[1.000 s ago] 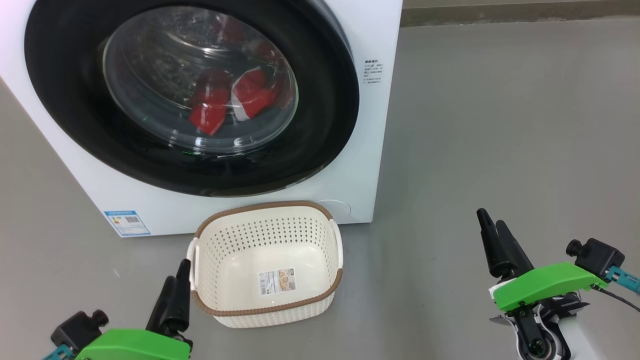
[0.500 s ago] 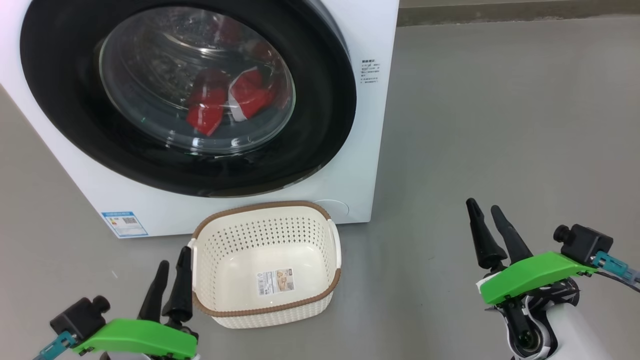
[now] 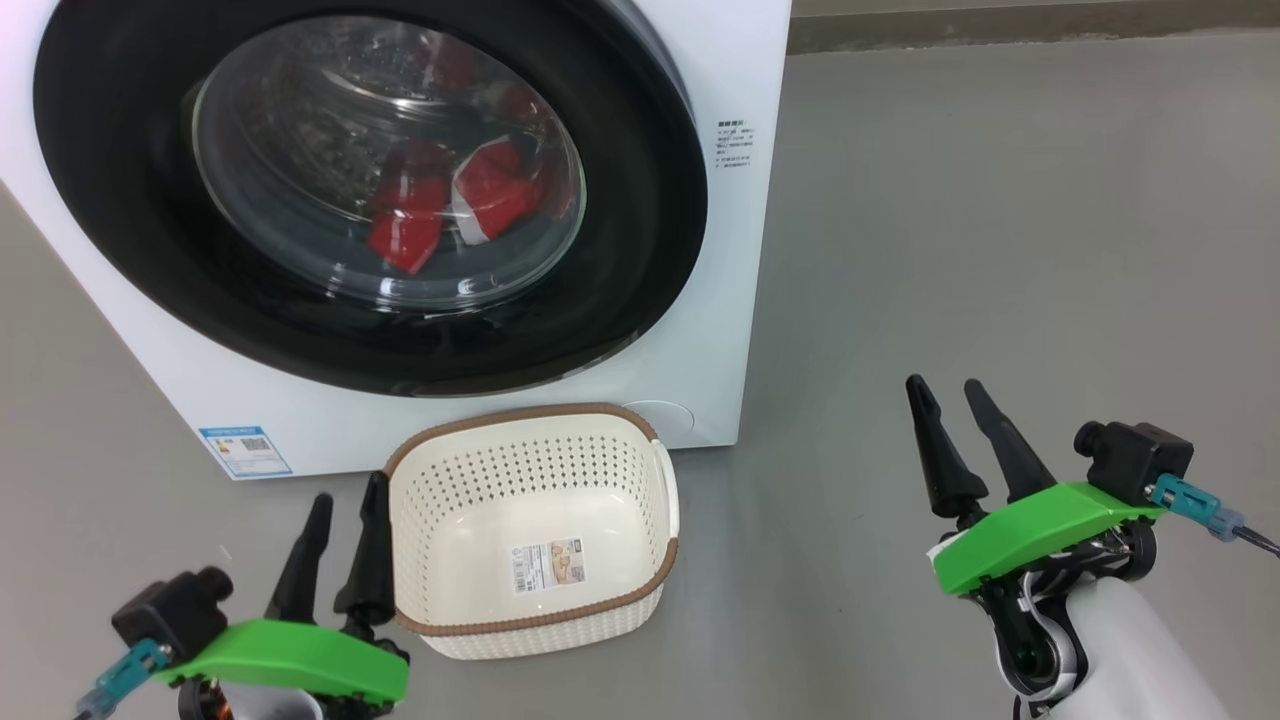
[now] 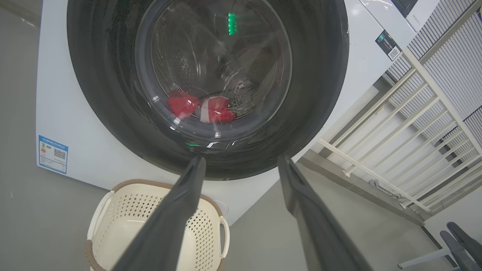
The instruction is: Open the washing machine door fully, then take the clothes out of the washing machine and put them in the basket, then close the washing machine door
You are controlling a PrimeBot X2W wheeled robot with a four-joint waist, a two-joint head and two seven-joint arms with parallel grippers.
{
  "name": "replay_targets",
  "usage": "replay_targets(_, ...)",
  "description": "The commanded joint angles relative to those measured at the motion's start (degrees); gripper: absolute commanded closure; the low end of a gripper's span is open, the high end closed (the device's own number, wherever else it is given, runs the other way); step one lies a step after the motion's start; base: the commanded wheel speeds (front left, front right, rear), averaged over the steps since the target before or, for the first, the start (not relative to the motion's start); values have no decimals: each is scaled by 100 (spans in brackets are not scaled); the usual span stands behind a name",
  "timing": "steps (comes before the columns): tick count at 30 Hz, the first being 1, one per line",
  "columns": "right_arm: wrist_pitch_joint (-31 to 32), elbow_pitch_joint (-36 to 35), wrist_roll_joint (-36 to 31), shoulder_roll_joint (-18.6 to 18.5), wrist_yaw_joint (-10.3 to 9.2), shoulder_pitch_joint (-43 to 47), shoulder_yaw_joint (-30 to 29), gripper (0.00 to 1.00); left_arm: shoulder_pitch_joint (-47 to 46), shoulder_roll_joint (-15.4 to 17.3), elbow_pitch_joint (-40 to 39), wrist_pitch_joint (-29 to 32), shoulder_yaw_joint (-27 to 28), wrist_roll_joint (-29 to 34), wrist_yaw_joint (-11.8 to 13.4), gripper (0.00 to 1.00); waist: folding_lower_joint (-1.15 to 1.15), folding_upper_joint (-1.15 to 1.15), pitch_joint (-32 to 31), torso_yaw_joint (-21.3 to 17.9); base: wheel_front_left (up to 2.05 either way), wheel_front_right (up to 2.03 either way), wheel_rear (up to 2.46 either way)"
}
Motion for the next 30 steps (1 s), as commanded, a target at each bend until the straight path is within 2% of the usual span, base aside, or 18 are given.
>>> replay_targets(1,-93,-118,-225,-40,23,-336,129,0,-334,65,-163,-92,109,172,28,0,0,0,-2,-1,0,0,0)
replay_targets(30,-559,209,-2101,-66,28,-792,479,0,-581,98,-162,-563,-64,1817,204,0,0,0,-81,-93,0,0,0)
